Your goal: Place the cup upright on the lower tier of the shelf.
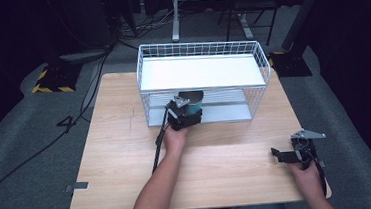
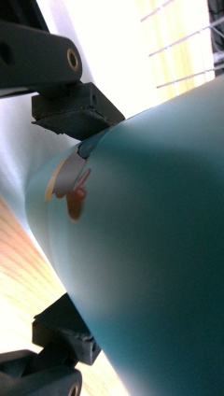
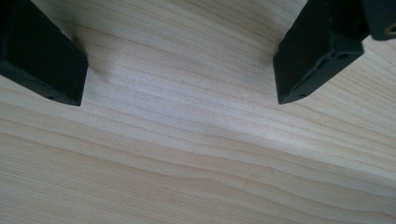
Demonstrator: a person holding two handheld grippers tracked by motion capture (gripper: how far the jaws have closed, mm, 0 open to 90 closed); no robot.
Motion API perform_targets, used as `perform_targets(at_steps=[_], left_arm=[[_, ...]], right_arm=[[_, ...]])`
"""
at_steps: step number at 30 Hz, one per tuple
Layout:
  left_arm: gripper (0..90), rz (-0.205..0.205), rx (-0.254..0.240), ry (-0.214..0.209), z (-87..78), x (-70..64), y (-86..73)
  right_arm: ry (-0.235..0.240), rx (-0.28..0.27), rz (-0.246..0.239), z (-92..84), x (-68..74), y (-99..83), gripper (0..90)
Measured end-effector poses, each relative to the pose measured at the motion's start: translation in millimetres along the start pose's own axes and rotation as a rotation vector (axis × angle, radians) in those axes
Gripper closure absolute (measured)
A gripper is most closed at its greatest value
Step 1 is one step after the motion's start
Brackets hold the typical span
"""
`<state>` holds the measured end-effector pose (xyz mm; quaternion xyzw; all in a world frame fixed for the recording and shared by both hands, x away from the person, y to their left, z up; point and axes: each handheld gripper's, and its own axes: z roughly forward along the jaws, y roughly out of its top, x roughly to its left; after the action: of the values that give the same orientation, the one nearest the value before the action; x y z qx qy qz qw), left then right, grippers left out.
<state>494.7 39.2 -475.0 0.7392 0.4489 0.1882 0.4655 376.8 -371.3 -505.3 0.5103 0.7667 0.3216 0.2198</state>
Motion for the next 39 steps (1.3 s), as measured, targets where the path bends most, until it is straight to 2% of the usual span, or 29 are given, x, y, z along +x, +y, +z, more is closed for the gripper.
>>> perform_targets(at_steps=[7,8,10,12,13,14,15,16,17,18,23,24,25,27,28,29,30,32,34,35,36,39], left_arm=[[23.9,0.027,-0.006,-0.006,10.7,-5.5,4.8],[23.9,0.035,0.002,-0.066,15.4,-5.0,6.5],[23.9,0.041,-0.006,-0.024,16.8,-5.8,8.3],[23.9,0.025,-0.005,-0.022,19.4,-7.0,8.8],[23.9,0.005,-0.002,0.020,20.2,-8.8,9.0],[23.9,0.007,-0.004,0.010,21.9,-8.4,9.0],[23.9,-0.010,0.001,0.042,22.3,-9.2,8.5],[23.9,-0.001,-0.002,0.020,24.4,-8.1,8.5],[23.9,-0.019,0.003,0.025,25.6,-8.8,7.9],[23.9,-0.004,0.008,0.021,26.2,-7.8,8.0],[23.9,-0.011,0.014,0.049,29.7,-6.6,6.0],[23.9,-0.043,0.027,0.057,29.3,-9.0,4.9],[23.8,-0.014,0.033,0.025,31.5,-6.9,4.7],[23.8,-0.015,0.036,0.024,32.1,-6.5,4.1],[23.8,-0.016,0.040,0.042,32.8,-6.6,3.4],[23.8,-0.013,0.038,0.004,34.8,-6.0,3.1],[23.8,0.000,0.037,-0.015,35.5,-5.7,3.0],[23.7,-0.010,0.039,0.016,34.9,-7.6,2.9],[23.6,0.005,0.046,-0.004,35.4,-6.6,2.9],[23.6,0.016,0.048,0.002,35.4,-6.2,2.9],[23.5,0.003,0.041,0.006,35.8,-7.8,2.5],[23.2,0.004,0.048,-0.002,35.7,-8.4,2.6]], right_arm=[[0.000,0.000,0.000,0.0,0.0,0.0,3.1],[0.000,0.000,0.000,0.0,0.0,0.0,3.1],[0.000,0.000,0.000,0.0,0.0,0.0,3.1],[0.000,0.000,0.000,0.0,0.0,0.0,3.1],[0.000,0.000,0.000,0.0,0.0,0.0,3.1],[0.000,0.000,0.000,0.0,0.0,0.0,3.1],[0.000,0.000,0.000,0.0,0.0,0.0,3.1],[0.000,0.000,0.000,0.0,0.0,0.0,3.1],[0.000,0.000,0.000,0.0,0.0,0.0,3.1],[0.000,0.000,0.000,0.0,0.0,0.0,3.1],[0.000,0.000,0.000,0.0,0.0,0.0,3.1],[0.000,0.000,0.000,0.0,0.0,0.0,3.1],[0.000,0.000,0.000,0.0,0.0,0.0,3.1],[0.000,0.000,0.000,0.0,0.0,0.0,3.1],[0.000,0.000,0.000,0.0,0.0,0.0,3.1],[0.000,0.000,0.000,0.0,0.0,0.0,3.1],[0.000,0.000,0.000,0.0,0.0,0.0,3.1],[0.000,0.000,0.000,0.0,0.0,0.0,3.1],[0.000,0.000,0.000,0.0,0.0,0.0,3.1],[0.000,0.000,0.000,0.0,0.0,0.0,3.1],[0.000,0.000,0.000,0.0,0.0,0.0,3.1],[0.000,0.000,0.000,0.0,0.0,0.0,3.0]])
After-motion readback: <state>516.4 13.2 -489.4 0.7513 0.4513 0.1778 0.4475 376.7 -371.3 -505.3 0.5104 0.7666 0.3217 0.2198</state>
